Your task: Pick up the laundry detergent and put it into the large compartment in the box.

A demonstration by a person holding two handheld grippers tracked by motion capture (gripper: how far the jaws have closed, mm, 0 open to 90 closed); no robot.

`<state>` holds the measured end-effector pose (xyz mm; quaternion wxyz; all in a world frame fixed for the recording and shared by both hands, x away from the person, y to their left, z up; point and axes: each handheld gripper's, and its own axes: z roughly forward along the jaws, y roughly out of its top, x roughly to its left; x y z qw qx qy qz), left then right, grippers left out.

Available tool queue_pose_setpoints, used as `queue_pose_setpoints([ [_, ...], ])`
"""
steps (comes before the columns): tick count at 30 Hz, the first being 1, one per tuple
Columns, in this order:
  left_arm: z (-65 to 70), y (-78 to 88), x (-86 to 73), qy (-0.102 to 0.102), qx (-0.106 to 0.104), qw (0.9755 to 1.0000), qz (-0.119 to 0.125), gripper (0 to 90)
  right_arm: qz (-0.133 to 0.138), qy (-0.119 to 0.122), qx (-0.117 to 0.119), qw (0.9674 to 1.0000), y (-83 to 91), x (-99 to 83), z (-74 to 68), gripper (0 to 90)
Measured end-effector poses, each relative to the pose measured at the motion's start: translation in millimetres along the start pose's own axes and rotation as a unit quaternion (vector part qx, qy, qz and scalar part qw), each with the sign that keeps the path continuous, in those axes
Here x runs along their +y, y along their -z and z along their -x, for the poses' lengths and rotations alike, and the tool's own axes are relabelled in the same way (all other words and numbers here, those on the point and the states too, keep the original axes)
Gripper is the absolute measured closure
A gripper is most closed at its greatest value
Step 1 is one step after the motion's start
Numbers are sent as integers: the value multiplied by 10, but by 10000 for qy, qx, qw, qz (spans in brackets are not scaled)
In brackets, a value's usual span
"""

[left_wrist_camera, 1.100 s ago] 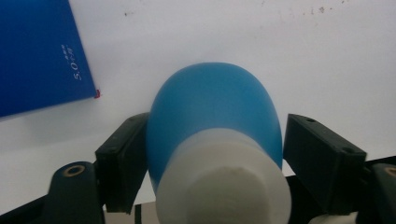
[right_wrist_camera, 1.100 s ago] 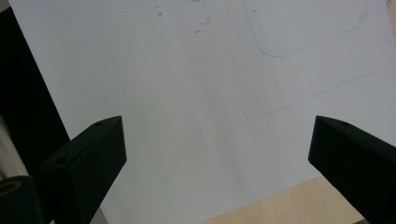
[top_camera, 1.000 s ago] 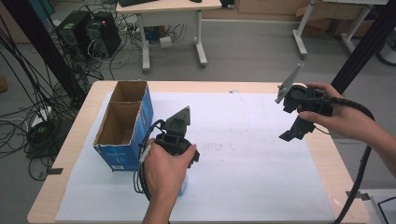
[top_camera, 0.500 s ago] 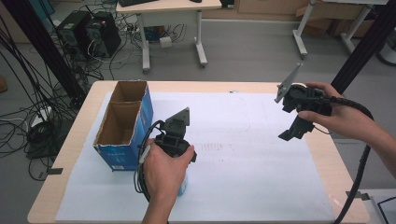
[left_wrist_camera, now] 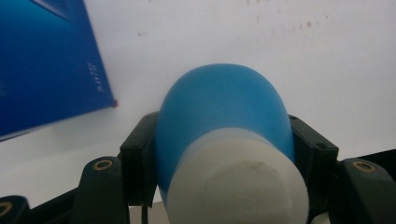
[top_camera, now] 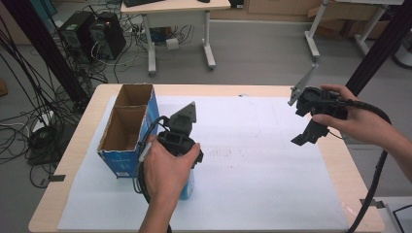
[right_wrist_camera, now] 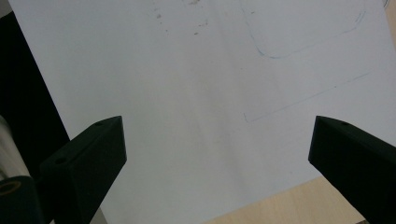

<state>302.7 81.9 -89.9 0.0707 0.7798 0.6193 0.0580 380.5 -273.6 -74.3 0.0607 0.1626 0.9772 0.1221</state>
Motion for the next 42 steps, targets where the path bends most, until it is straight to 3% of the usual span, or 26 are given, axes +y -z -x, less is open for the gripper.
queue_pose_setpoints([
  [9,-165,704,7,38,-30,9991,424,378,23,1,-24,10000,9,-14,-4,43],
  [18,-323,1206,116,181,26,9979,621,378,25,-10,-26,10000,37,-9,4,43],
  [25,-555,1500,231,342,41,9970,695,378,-37,6,-22,10000,43,32,6,43],
  [33,-756,1837,339,616,399,9940,806,378,-101,79,-25,9999,28,124,-6,44],
  [37,-878,1905,360,728,454,9927,849,378,-133,135,-20,9998,16,179,-2,44],
  [42,-1105,1838,401,911,403,9914,843,378,-159,178,-6,9997,-10,240,-4,45],
])
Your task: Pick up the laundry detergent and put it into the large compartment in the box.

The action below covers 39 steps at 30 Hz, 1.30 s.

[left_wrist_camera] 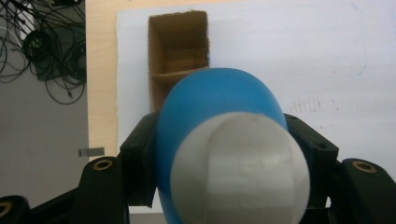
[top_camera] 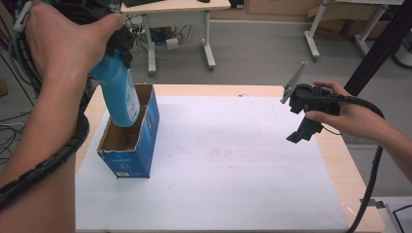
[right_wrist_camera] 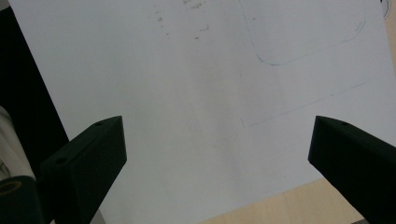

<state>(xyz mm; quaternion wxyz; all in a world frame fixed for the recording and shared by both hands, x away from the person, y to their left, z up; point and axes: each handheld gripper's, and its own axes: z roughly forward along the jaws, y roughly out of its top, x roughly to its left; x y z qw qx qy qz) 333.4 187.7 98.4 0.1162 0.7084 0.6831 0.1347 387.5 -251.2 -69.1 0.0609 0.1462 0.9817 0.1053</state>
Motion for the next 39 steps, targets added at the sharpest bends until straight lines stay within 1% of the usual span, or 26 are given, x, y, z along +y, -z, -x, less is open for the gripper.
queue_pose_setpoints([
  [2,-80,-78,4,160,22,9999,22,378,-16,6,0,10000,1,16,-6,44],
  [4,-138,-165,7,253,87,9996,33,378,-33,21,-6,10000,5,26,-14,44],
  [7,-230,-286,23,342,165,9993,-11,378,-65,56,-6,10000,0,34,-28,45],
  [11,-370,-462,40,453,139,9988,-105,378,-92,49,-2,9999,-17,44,-19,44],
  [14,-430,-595,42,494,117,9986,-161,378,-122,53,-12,9999,-33,61,-4,45],
  [17,-446,-719,8,506,137,9985,-124,378,-133,43,-6,9999,-52,75,10,44],
  [20,-447,-856,5,487,159,9985,-190,378,-146,62,-1,9999,-59,91,8,45],
  [26,-480,-1056,-3,469,30,9985,-275,379,-116,75,-11,9999,-62,100,-10,44],
  [27,-470,-1089,-1,453,34,9985,-290,378,-150,68,-13,9999,-61,111,-14,44],
  [32,-427,-1272,-31,421,69,9987,-294,379,-138,77,-14,9999,-60,104,-25,45],
  [37,-447,-1485,-56,413,-28,9983,-403,378,-131,66,-16,9999,-67,96,-37,44],
  [39,-454,-1538,-62,425,-52,9982,-428,378,-140,73,-9,9999,-73,97,-34,45],
])
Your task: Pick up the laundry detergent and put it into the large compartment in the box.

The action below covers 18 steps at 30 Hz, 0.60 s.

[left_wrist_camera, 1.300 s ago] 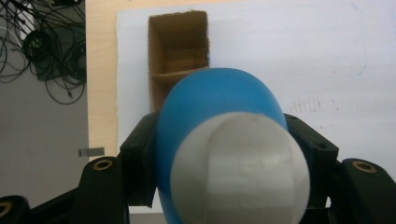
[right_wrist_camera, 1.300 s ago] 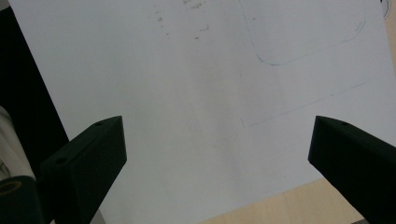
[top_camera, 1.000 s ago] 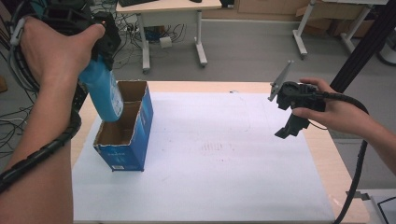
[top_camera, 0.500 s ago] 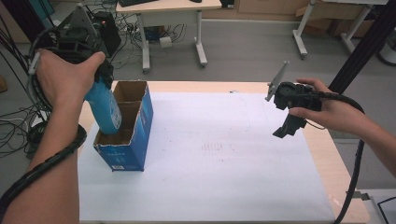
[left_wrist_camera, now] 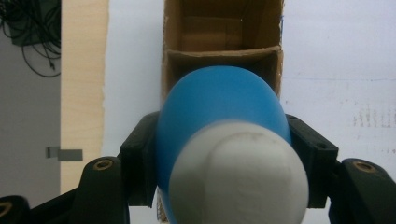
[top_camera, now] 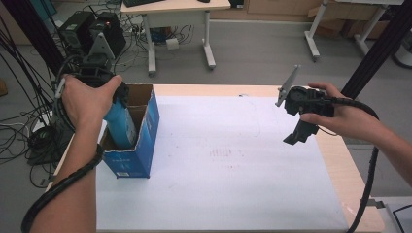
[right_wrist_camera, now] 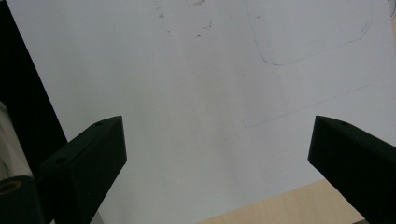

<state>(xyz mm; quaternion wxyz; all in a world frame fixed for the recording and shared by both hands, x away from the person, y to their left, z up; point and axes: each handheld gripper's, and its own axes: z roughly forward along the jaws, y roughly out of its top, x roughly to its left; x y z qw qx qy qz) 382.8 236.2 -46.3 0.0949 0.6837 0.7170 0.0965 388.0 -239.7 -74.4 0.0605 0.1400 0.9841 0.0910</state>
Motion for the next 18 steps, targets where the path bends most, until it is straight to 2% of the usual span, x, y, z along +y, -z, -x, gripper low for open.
queue_pose_setpoints([
  [18,67,-411,-29,-98,82,9997,-225,378,-10,-15,51,10000,-65,1,3,44],
])
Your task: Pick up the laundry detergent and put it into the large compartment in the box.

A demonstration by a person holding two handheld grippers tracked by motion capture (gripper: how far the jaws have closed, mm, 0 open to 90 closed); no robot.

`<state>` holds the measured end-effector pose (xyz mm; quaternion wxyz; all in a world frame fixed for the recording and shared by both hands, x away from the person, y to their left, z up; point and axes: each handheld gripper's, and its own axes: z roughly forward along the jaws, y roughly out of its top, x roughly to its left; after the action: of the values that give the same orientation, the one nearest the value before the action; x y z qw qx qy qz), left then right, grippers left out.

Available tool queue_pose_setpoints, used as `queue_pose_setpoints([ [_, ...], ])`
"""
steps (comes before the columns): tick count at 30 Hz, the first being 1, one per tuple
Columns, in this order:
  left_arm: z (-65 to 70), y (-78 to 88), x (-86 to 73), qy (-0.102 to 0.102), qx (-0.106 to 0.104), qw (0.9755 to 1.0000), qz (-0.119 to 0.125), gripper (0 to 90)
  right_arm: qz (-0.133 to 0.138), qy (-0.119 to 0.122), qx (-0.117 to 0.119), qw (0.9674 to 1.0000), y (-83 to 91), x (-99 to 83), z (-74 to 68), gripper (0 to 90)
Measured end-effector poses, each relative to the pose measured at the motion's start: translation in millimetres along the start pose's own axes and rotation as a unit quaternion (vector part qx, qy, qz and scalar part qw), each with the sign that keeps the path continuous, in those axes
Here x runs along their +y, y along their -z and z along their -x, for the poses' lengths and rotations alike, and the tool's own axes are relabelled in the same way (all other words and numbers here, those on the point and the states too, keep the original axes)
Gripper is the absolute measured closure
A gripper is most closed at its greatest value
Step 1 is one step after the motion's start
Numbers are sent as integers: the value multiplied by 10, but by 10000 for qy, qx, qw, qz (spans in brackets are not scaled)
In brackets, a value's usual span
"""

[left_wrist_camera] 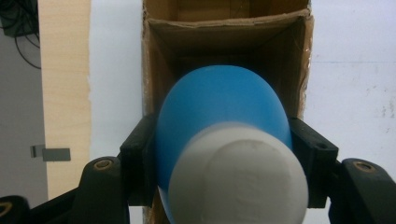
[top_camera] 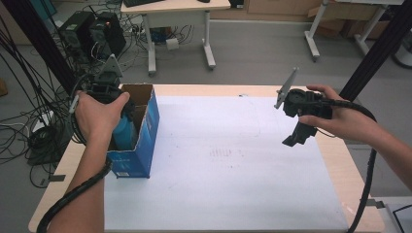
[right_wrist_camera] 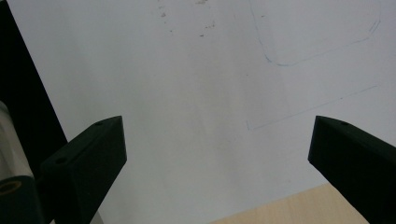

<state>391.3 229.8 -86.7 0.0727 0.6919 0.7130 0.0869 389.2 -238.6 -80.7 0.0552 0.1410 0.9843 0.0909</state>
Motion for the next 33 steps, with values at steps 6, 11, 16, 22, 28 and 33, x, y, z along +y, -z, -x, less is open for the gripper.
queue_pose_setpoints([
  [6,-2,-96,3,12,-25,10000,-41,378,-3,12,13,10000,-13,-3,16,44],
  [11,16,-142,8,-19,-6,10000,-68,378,-19,6,11,10000,-16,-1,26,44],
  [16,34,-177,18,-44,-9,9999,-102,378,-15,12,16,10000,-22,-1,27,44],
  [22,41,-231,20,-44,-8,9999,-149,378,-8,11,21,10000,-25,-12,29,44],
  [28,49,-287,12,-52,16,9998,-176,378,-25,-14,16,10000,-26,-17,31,44],
  [33,44,-332,23,-62,-9,9997,-227,378,-30,-20,27,10000,-37,-21,40,44],
])
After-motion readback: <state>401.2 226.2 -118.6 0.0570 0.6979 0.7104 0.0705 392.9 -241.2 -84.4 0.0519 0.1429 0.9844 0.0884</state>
